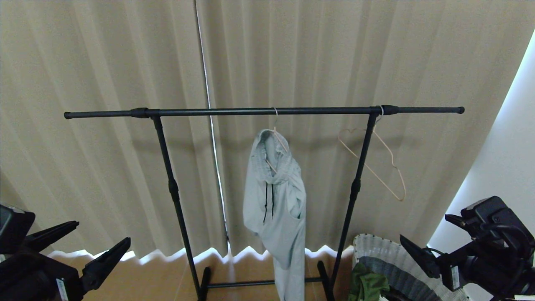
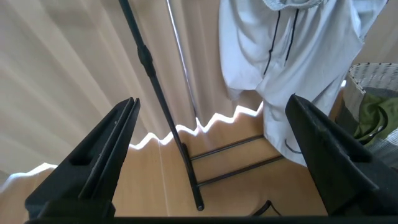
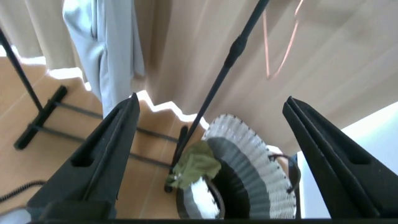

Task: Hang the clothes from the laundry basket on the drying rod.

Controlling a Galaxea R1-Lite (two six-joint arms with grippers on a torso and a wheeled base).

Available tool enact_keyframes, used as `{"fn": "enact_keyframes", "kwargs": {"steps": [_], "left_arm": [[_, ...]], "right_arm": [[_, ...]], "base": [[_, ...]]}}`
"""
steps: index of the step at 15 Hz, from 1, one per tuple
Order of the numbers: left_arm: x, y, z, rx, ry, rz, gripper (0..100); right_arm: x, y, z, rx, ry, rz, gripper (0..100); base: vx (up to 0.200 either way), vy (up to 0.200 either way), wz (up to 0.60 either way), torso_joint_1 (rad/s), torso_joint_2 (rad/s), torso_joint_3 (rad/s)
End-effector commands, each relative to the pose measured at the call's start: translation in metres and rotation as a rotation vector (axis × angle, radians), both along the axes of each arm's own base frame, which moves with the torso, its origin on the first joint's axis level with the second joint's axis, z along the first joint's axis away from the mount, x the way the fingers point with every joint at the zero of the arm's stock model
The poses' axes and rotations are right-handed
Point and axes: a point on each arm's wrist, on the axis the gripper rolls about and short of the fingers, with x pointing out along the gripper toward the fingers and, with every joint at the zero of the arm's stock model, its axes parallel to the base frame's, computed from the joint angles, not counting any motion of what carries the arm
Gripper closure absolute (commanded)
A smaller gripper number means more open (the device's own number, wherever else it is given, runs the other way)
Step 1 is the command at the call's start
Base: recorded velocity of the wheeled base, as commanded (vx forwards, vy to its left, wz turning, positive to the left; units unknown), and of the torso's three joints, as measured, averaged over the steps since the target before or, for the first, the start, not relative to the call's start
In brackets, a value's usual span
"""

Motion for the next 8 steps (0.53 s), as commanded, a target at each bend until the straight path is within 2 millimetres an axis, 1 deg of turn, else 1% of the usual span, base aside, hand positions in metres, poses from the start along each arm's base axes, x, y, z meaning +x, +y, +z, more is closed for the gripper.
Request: {"fn": "enact_keyframes", "kwargs": {"steps": [1, 4, 8], "left_arm": [[0.0, 0.0, 0.001, -0.001, -0.003, 0.001, 0], [0.0, 0.0, -0.001, 0.004, 0.002, -0.005, 0], [0.0, -0.001, -0.003, 0.009, 0.012, -0.009, 0]], "right_arm": [[-0.002, -0.001, -0.007, -0.019, 0.034, 0.002, 0], [0.001, 0.0, -0.013, -0.036, 0.064, -0.003, 0], [-0.003, -0.001, -0.019, -0.048, 0.089, -0.003, 0]], "base": [[0.0, 0.0, 0.0, 0.0, 0.0, 0.0], [0.0, 0.0, 0.0, 0.0, 0.0, 0.0], [0.0, 0.0, 0.0, 0.0, 0.0, 0.0]]}}
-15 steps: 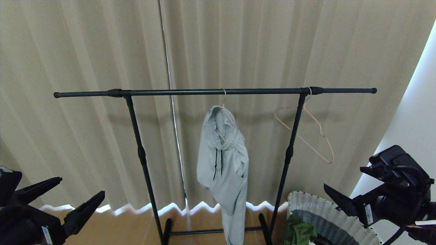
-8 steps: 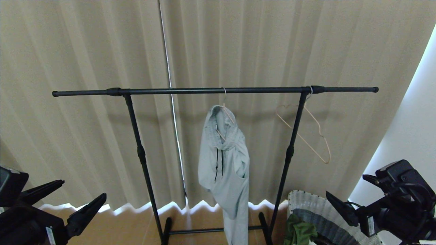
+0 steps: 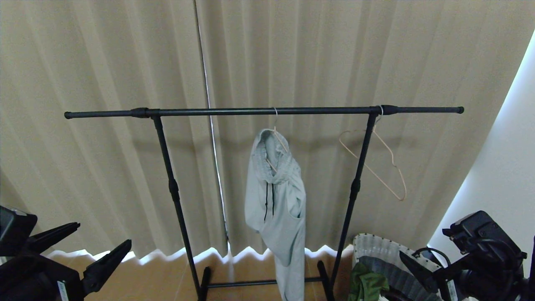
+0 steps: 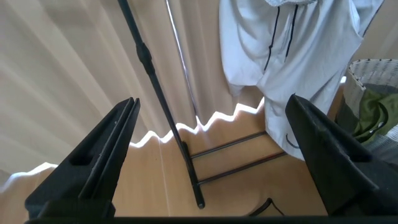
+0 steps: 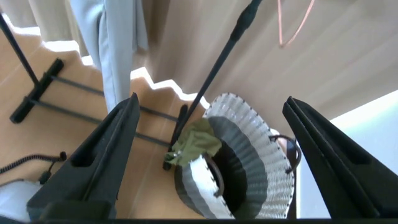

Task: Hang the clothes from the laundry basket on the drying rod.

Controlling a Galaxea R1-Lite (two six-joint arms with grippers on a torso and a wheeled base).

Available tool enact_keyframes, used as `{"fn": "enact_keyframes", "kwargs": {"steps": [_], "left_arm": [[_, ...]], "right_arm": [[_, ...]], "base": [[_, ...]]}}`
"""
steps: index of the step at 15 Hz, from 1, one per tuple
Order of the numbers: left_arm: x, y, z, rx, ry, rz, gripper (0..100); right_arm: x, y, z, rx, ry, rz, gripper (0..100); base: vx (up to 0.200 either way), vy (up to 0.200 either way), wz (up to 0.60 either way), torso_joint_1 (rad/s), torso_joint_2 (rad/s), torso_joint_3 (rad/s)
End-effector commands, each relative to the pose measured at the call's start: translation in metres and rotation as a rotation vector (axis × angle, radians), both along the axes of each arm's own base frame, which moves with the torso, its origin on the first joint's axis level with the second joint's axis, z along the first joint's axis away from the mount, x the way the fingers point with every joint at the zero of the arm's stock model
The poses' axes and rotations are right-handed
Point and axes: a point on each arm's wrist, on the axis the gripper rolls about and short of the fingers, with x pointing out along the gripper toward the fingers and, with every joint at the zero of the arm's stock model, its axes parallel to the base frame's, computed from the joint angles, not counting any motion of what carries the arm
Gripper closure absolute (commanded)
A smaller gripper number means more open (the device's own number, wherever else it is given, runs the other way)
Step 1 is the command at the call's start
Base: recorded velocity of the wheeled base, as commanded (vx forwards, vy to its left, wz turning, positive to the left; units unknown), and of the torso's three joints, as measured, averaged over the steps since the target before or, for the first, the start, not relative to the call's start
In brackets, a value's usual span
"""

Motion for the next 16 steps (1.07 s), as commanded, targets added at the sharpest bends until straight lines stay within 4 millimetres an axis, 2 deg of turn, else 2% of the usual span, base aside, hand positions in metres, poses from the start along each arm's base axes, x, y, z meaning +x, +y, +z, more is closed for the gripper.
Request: {"fn": "enact_keyframes", "kwargs": {"steps": [1, 5, 16], "left_arm": [[0.0002, -0.0003, -0.0017, 0.001, 0.009, -0.003, 0], [0.0002, -0.0005, -0.0029, 0.01, 0.014, -0.006, 0], [-0.001, -0.0002, -0.003, 0.023, 0.005, -0.009, 0]], "right_arm": [[0.0, 0.0, -0.0027, -0.008, 0.014, -0.001, 0], [-0.0014, -0.0006, -0.0046, -0.012, 0.024, -0.001, 0], [-0.0037, -0.0017, -0.0073, -0.019, 0.036, -0.002, 0]], "base": [[0.0, 0.0, 0.0, 0.0, 0.0, 0.0], [0.0, 0.0, 0.0, -0.109, 0.25, 0.137], [0.0, 0.0, 0.0, -0.215, 0.51, 0.298]]}}
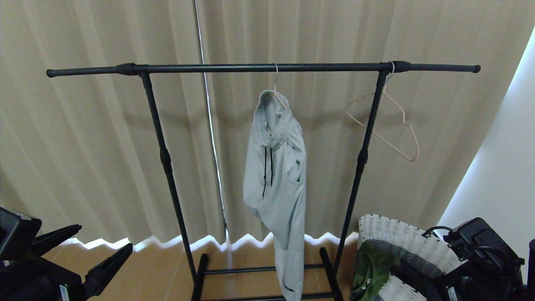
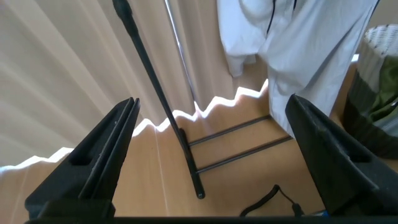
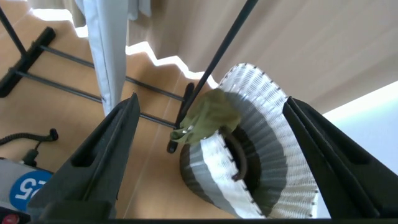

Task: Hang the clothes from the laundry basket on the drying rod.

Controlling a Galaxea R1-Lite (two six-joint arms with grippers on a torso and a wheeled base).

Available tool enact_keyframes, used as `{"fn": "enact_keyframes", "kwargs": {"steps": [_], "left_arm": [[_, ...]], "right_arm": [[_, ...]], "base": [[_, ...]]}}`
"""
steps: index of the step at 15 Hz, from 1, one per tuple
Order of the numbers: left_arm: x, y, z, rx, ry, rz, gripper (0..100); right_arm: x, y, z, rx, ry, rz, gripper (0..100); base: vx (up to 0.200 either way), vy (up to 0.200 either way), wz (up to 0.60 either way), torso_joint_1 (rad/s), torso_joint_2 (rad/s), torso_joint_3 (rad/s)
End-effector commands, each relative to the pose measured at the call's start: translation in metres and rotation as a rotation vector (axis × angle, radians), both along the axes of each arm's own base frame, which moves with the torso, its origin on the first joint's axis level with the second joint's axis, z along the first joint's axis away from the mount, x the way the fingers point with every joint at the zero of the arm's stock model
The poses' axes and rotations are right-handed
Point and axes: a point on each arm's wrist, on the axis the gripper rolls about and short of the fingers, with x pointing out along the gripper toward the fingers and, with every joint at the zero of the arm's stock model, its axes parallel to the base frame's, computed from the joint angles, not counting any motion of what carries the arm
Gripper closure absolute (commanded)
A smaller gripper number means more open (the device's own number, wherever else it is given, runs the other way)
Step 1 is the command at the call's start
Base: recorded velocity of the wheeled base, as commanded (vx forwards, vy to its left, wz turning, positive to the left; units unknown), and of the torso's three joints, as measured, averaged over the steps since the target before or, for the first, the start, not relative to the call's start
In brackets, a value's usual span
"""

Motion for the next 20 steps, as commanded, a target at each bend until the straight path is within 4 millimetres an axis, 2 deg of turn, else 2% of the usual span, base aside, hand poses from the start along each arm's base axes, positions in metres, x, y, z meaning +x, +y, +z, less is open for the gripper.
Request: {"fn": "enact_keyframes", "kwargs": {"steps": [1, 9, 15, 20], "left_arm": [[-0.0003, 0.0001, -0.0003, 0.0, 0.0, 0.0, 0], [-0.0005, 0.0003, -0.0001, 0.0, -0.001, 0.002, 0], [-0.0022, 0.0002, 0.0036, -0.003, -0.026, -0.001, 0], [-0.0055, 0.0008, 0.0037, 0.038, -0.045, -0.013, 0]], "right_arm": [[0.0004, 0.0002, -0.0005, -0.002, 0.003, 0.0, 0], [-0.0002, -0.0003, -0.0014, -0.005, 0.009, -0.001, 0], [0.0003, 0.0001, 0.0014, 0.024, -0.012, 0.0, 0], [-0.0007, 0.0001, -0.0055, 0.017, 0.03, 0.013, 0]], "base": [[0.0, 0.0, 0.0, -0.188, 0.49, 0.3], [0.0, 0.0, 0.0, -0.163, 0.47, 0.306], [0.0, 0.0, 0.0, -0.094, 0.44, 0.333], [0.0, 0.0, 0.0, -0.016, 0.08, 0.068]]}}
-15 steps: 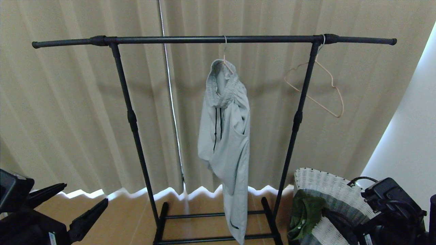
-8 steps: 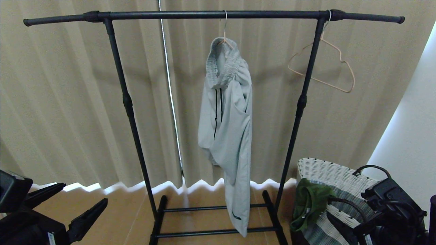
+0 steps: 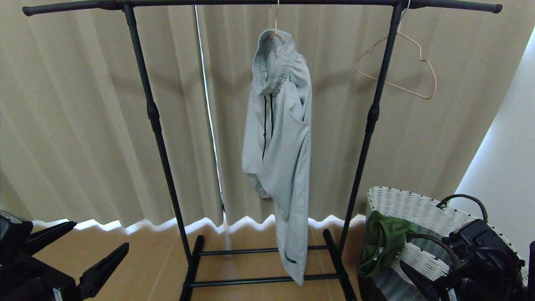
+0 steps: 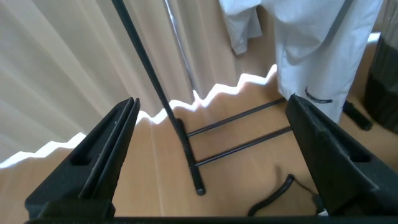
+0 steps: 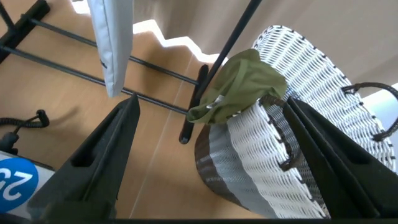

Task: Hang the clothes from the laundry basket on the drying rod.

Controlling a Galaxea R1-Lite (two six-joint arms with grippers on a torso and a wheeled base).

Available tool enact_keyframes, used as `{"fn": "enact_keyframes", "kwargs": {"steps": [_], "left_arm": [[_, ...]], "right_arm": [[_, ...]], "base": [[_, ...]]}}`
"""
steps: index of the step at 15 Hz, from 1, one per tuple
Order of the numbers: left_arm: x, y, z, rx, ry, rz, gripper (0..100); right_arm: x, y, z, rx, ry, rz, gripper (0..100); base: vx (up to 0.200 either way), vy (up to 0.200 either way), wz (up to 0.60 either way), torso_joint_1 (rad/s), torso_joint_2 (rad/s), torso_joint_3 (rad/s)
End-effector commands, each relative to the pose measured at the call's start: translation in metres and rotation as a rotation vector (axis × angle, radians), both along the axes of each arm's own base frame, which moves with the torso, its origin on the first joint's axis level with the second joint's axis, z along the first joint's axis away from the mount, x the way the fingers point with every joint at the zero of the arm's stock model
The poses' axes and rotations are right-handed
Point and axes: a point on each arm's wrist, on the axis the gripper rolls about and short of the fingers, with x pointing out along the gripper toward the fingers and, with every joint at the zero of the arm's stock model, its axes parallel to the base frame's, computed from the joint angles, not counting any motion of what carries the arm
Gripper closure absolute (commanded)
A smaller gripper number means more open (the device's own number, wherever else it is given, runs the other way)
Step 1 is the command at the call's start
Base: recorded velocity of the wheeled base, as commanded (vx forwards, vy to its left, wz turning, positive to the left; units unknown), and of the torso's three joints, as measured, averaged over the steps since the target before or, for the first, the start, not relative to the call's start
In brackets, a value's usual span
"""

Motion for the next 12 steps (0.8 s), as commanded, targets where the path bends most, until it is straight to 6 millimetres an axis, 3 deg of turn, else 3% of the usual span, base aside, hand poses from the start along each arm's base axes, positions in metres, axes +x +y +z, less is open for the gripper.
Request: {"fn": "enact_keyframes", "kwargs": {"steps": [1, 7, 12], "left_arm": [[-0.0007, 0.0001, 0.0008, -0.001, -0.006, 0.0, 0], [-0.0025, 0.0007, 0.0011, 0.008, -0.016, 0.0, 0], [-0.0059, 0.0011, 0.0019, 0.016, -0.033, -0.003, 0]], "right_arm": [[-0.0002, 0.0001, -0.0042, -0.007, 0.026, 0.006, 0], [-0.0014, -0.0004, -0.0117, -0.03, 0.065, 0.009, 0], [-0.0003, 0.0001, -0.0136, -0.036, 0.076, 0.01, 0]], "base": [[0.0, 0.0, 0.0, 0.0, 0.0, 0.0], [0.0, 0.0, 0.0, 0.0, 0.0, 0.0], [0.2, -0.2, 0.0, 0.0, 0.0, 0.004]]}}
